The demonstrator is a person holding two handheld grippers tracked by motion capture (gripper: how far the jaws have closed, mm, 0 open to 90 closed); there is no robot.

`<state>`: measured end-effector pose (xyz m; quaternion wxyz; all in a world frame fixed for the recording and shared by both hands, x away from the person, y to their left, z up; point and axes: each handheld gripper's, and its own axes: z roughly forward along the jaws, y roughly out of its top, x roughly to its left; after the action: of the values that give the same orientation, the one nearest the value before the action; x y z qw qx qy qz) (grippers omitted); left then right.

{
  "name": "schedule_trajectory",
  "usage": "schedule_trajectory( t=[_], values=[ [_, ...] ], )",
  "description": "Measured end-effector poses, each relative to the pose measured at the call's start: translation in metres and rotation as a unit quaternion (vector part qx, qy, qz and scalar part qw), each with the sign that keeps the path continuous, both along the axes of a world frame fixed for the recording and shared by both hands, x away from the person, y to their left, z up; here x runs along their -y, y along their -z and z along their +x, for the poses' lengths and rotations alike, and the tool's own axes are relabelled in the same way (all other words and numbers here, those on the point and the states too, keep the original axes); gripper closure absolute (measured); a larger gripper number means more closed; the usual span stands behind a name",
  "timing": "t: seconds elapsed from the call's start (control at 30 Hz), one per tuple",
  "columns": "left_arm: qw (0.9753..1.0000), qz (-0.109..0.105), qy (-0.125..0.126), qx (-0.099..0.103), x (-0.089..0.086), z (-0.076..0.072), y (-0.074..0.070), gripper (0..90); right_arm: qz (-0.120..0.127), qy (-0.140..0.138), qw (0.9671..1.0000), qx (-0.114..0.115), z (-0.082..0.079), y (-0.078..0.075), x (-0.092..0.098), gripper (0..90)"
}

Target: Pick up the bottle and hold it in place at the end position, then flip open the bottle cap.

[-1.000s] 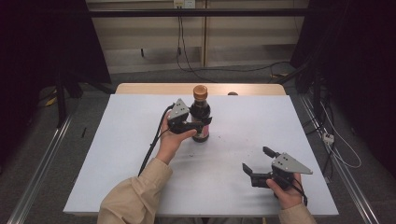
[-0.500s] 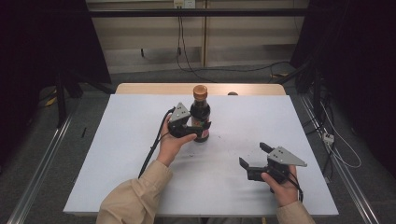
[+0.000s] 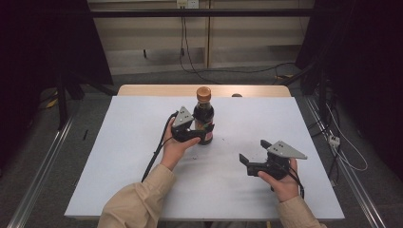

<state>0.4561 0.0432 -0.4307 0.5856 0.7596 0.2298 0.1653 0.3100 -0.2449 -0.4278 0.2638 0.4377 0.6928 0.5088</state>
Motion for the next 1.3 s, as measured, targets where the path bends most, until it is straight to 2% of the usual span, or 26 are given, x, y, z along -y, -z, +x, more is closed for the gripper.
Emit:
schedule_trajectory(
  t=[0.2, 0.4, 0.47, 0.57, 0.67, 0.9, 1.07, 1.23, 1.3],
  values=[
    [1.0000, -0.003, -0.002, 0.001, -0.001, -0.001, 0.001, 29.4, 0.009, -0.010, 0.9995, -0.028, 0.013, -0.008, -0.011, 2.7],
    [1.0000, -0.003, -0.003, -0.001, -0.001, -0.001, 0.001, 29.6, 0.025, -0.003, 0.9989, -0.039, 0.027, -0.021, -0.020, 6.3],
    [1.0000, -0.005, -0.003, -0.002, -0.001, -0.001, 0.002, 29.7, 0.024, -0.006, 0.9989, -0.039, 0.031, -0.028, -0.023, 10.9],
    [1.0000, -0.005, -0.003, -0.003, -0.001, -0.001, 0.002, 29.7, 0.025, -0.006, 0.9990, -0.037, 0.038, -0.038, -0.027, 12.8],
    [1.0000, -0.003, -0.004, -0.003, -0.001, -0.001, 0.002, 29.7, 0.017, -0.010, 0.9992, -0.036, 0.045, -0.047, -0.031, 22.5],
    [1.0000, -0.005, -0.006, -0.006, -0.001, -0.002, 0.002, 29.9, 0.015, -0.016, 0.9993, -0.028, 0.060, -0.067, -0.042, 36.5],
    [0.9999, -0.006, -0.006, -0.006, -0.001, -0.002, 0.002, 29.8, 0.003, -0.028, 0.9994, -0.019, 0.068, -0.080, -0.049, 51.9],
    [0.9999, -0.008, -0.006, -0.006, -0.002, -0.003, 0.002, 29.8, 0.010, -0.044, 0.9989, -0.017, 0.074, -0.091, -0.055, 58.9],
    [0.9999, -0.008, -0.006, -0.006, -0.001, -0.003, 0.002, 29.8, 0.022, -0.045, 0.9986, -0.017, 0.077, -0.095, -0.055, 65.4]
  ],
)
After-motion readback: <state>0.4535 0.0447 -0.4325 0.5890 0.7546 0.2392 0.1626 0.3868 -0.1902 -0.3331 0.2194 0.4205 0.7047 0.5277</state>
